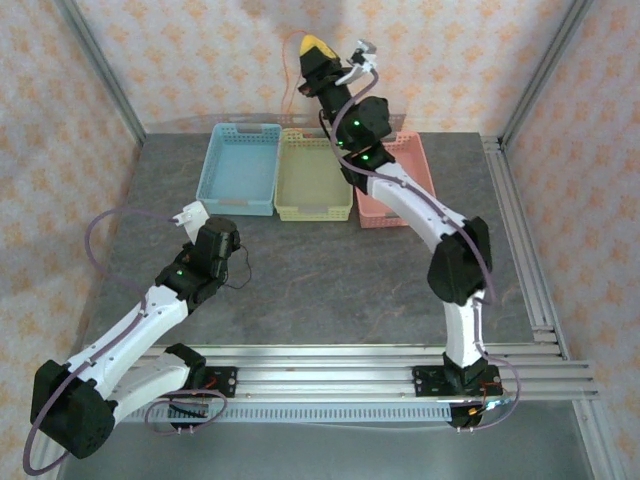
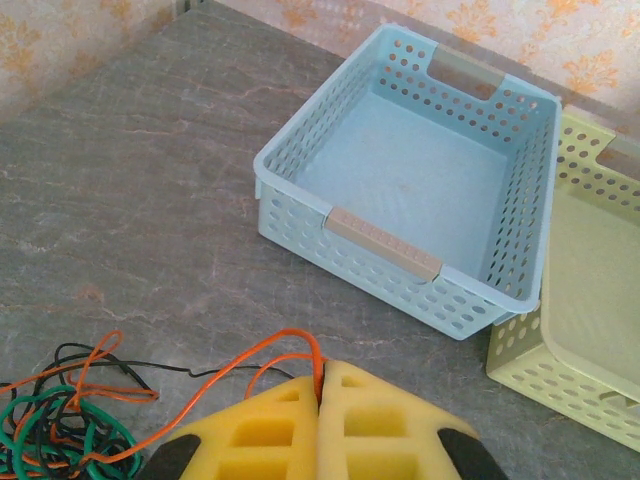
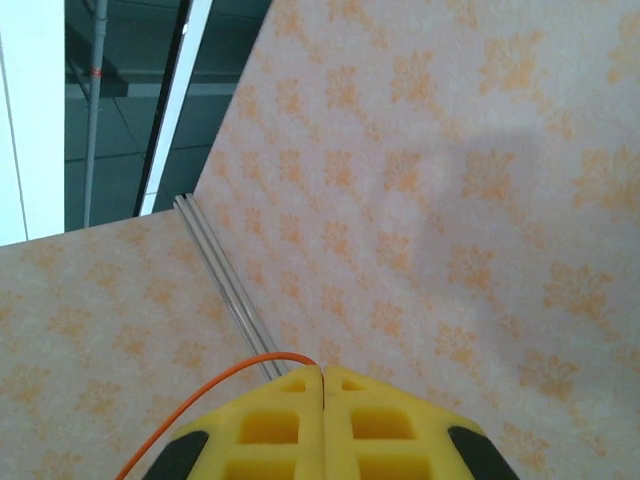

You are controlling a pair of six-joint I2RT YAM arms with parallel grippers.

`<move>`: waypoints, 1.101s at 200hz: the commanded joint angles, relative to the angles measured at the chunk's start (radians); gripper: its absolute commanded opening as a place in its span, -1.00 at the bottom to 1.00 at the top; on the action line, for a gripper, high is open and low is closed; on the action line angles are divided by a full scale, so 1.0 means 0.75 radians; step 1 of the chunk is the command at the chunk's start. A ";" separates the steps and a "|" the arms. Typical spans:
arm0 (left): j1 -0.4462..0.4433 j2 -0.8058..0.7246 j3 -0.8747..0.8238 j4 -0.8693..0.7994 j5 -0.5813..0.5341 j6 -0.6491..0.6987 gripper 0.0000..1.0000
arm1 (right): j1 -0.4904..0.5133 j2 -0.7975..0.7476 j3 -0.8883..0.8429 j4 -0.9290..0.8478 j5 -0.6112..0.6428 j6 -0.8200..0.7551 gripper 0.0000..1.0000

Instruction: Untangle the cables

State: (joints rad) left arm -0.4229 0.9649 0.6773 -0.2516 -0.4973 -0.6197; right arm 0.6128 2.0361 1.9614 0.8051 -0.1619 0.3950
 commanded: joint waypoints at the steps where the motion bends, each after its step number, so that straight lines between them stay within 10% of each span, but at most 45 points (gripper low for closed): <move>1: 0.008 -0.004 0.020 0.026 -0.001 0.020 -1.00 | 0.005 0.131 0.160 0.063 -0.040 0.107 -1.00; 90: 0.007 0.009 0.027 0.035 0.004 0.022 -1.00 | 0.007 0.646 0.540 -0.141 -0.084 0.126 -1.00; 220: 0.008 0.042 0.031 0.041 0.014 0.018 -1.00 | 0.071 0.520 0.924 -0.318 -0.159 0.006 -1.00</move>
State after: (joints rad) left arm -0.4229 0.9913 0.6777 -0.2401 -0.4778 -0.6201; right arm 0.6464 2.5008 2.5748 0.5709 -0.2497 0.4435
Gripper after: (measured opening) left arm 0.044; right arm 0.046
